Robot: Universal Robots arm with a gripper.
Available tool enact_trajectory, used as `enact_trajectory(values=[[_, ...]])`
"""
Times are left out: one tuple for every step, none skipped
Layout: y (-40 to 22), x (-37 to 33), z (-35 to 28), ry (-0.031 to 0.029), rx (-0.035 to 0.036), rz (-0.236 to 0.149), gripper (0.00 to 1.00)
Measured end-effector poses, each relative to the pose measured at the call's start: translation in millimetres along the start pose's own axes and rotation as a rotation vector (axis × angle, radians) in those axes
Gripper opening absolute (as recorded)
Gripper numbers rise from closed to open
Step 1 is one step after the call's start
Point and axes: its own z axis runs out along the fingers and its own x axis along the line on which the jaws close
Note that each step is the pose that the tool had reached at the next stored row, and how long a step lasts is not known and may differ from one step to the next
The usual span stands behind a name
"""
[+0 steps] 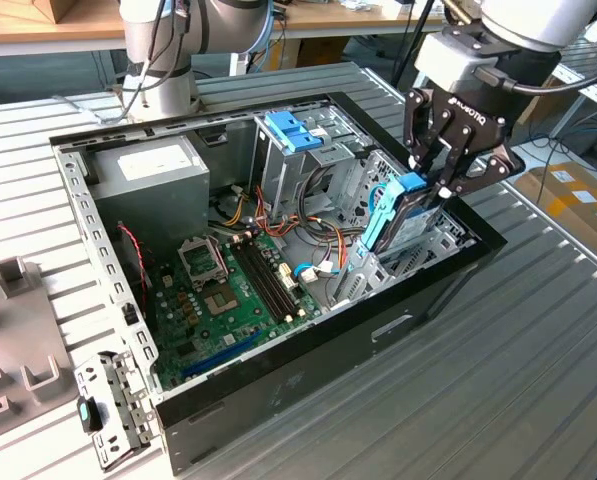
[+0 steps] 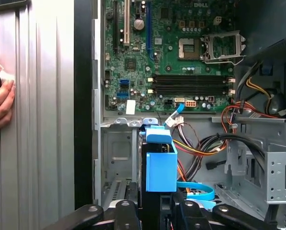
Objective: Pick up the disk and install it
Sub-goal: 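Insert the disk into the insertion slot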
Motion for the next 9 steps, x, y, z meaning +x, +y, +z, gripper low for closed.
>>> enact_trajectory(values=[[0.0, 0.0, 1.9, 0.0000, 0.0000, 0.000, 0.35], [0.0, 0.0, 3.5, 0.0000, 0.0000, 0.000, 0.35], [0.0, 0.0, 5.6, -0.0001, 0.0000, 0.000, 0.35], [0.0, 0.0, 7.2, -0.0001, 0.0000, 0.000, 0.35], [0.0, 0.0, 10.2, 0.0000, 0.0000, 0.000, 0.35], [0.0, 0.0, 13.8, -0.0001, 0.0000, 0.000, 0.35], [0.0, 0.0, 16.2, -0.0001, 0.0000, 0.000, 0.35], [-0.1, 0.0, 17.8, 0.0000, 0.0000, 0.000, 0.35], [0.0, 0.0, 20.9, 0.0000, 0.0000, 0.000, 0.35]])
